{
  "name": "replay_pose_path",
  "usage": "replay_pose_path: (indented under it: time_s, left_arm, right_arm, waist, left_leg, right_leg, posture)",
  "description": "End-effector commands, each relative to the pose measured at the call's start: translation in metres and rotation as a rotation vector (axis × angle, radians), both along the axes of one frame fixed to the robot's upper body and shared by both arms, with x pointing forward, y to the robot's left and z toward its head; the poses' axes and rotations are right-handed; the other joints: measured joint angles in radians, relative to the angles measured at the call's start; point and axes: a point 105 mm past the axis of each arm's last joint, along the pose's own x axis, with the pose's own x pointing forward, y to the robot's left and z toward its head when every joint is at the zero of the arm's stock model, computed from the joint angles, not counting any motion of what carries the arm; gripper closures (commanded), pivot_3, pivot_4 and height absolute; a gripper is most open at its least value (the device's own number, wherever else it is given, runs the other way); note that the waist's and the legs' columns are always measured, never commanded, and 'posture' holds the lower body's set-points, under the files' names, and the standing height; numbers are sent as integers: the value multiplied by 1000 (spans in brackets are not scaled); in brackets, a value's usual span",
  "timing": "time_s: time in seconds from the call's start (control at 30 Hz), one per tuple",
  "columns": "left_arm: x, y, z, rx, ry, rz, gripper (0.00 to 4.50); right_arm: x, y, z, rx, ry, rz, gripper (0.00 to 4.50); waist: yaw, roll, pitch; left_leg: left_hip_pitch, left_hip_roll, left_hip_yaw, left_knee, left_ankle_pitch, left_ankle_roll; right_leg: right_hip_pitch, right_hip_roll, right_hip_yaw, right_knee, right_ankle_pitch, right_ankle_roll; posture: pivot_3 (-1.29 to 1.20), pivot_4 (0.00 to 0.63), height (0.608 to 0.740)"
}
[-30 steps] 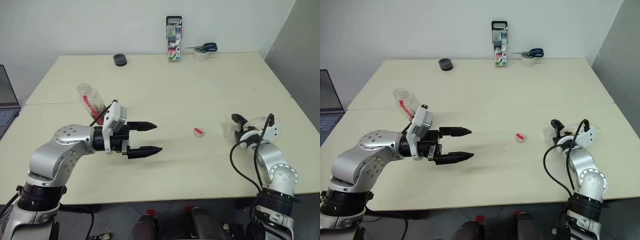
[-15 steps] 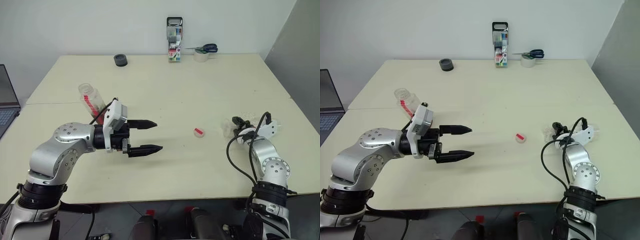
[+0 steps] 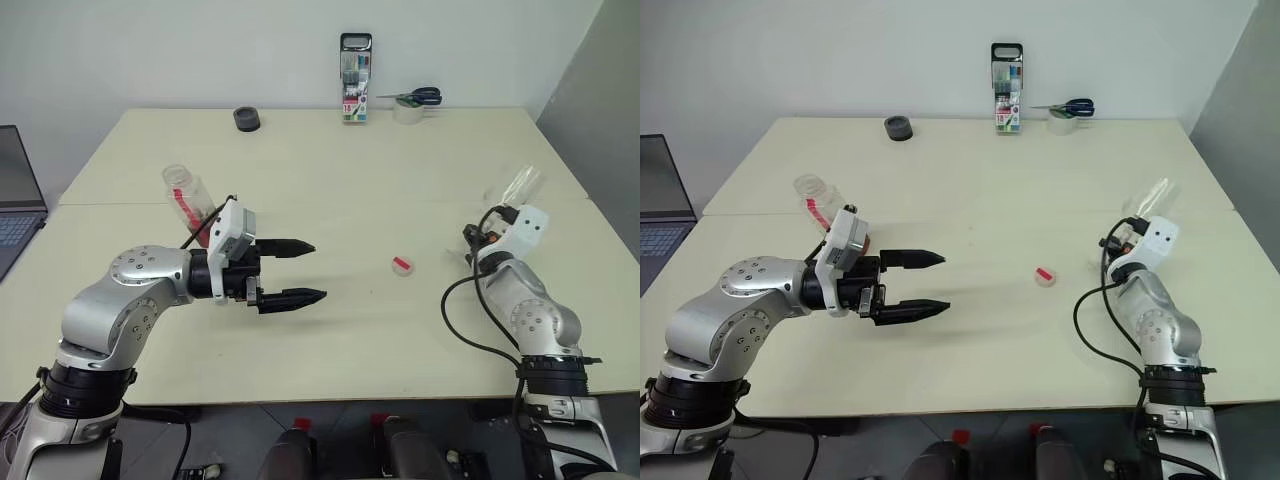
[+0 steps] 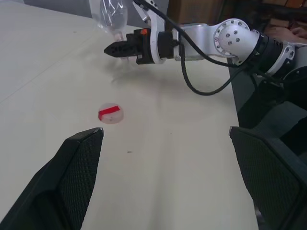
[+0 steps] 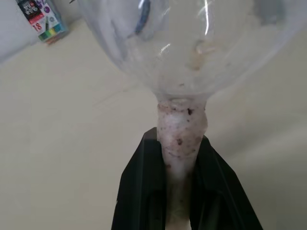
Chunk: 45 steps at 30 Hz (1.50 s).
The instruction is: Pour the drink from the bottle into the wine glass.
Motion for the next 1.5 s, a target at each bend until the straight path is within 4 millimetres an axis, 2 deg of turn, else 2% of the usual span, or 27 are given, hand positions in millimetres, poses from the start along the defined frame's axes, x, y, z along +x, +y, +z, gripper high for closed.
replay_pose_path:
  time_s: [0.03,0.1,0.17,0.3,0.43,0.53,0.6,0.67,0.77,0.93,1.07,1.17,1.3,1.5]
  left_arm:
    - [-2,-5,7,-5,-31,-24,0]
    - [-1,-5,7,-5,-32,-23,0]
    - [-2,-4,8,-5,-32,-20,0]
    - [-3,-2,7,-3,-29,-15,0]
    - [-3,-2,7,-3,-27,-13,0]
    - [-3,-3,7,-17,-29,-10,0]
    - [-5,-4,6,-23,-24,-12,0]
    - [-5,-5,5,-28,-19,-14,0]
    - [-4,-1,6,-41,-15,26,0]
    - [9,20,12,-71,-64,218,0]
    - [8,39,13,-93,-95,378,0]
    - [2,52,9,-115,-107,508,0]
    - [-21,72,-12,-135,-91,729,0]
    - [-37,96,-33,-87,-163,970,0]
  right_arm:
    - [0,11,0,-209,-88,62,4267]
    - [-4,11,-17,-222,-58,74,4267]
    - [-13,3,-38,-135,9,40,4267]
    - [-33,-4,-60,-58,102,28,4267]
    - [-56,0,-67,-29,164,52,4267]
    - [-72,11,-72,-110,203,120,4267]
    - [-73,20,-71,-152,194,164,4267]
    - [-67,30,-65,-182,158,201,4267]
    - [-38,63,-34,-232,3,299,4267]
    - [10,116,17,-269,-216,433,4267]
    - [40,147,44,-252,-296,514,4267]
    - [52,168,54,-246,-325,562,4267]
    - [55,208,59,-206,-337,636,4267]
    - [43,249,39,-134,-276,717,4267]
  waist:
    - [-2,0,0]
    - [-3,0,0]
    - [-2,0,0]
    - [3,-1,-1]
    - [8,-3,-2]
    - [8,-4,-3]
    - [7,-5,-4]
    - [4,-7,-5]
    - [-14,-8,-5]
    - [-48,-6,2]
    - [-49,-4,5]
    - [-46,-4,5]
    - [-54,-5,4]
    - [-39,-5,4]
  left_leg:
    - [0,0,0,0,0,0]
    - [0,1,1,0,0,0]
    - [1,2,1,0,0,0]
    - [1,2,-3,0,0,0]
    - [1,1,-7,0,0,-1]
    - [1,1,-8,0,0,-1]
    - [1,1,-8,0,0,-1]
    - [2,1,-7,0,0,-1]
    - [5,3,-5,0,0,-1]
    - [16,3,5,-2,0,0]
    - [14,5,5,-3,0,-1]
    - [7,9,6,-3,2,-5]
    - [2,6,9,-4,1,-6]
    - [-1,5,8,-3,0,-7]
  right_leg:
    - [0,0,0,0,0,0]
    - [0,0,1,0,0,0]
    - [0,0,1,0,0,0]
    - [1,0,0,0,0,0]
    - [2,0,0,-2,0,0]
    - [3,0,0,-2,0,0]
    - [3,0,-1,-2,0,0]
    - [3,0,-1,-1,0,0]
    - [4,0,0,-1,0,0]
    - [6,5,10,2,1,-2]
    - [3,7,15,4,3,-6]
    - [-2,4,15,1,3,-6]
    - [-6,-1,19,-3,3,-4]
    - [-9,-1,17,-1,3,-4]
  posture:
    - [0,150,740]
    - [0,150,740]
    - [0,150,740]
    - [0,150,740]
    - [0,150,740]
    - [0,150,740]
    - [0,150,740]
    - [0,150,740]
    - [0,150,740]
    - [0,150,740]
    - [0,150,740]
    - [0,150,740]
    - [0,150,740]
    - [0,150,740]
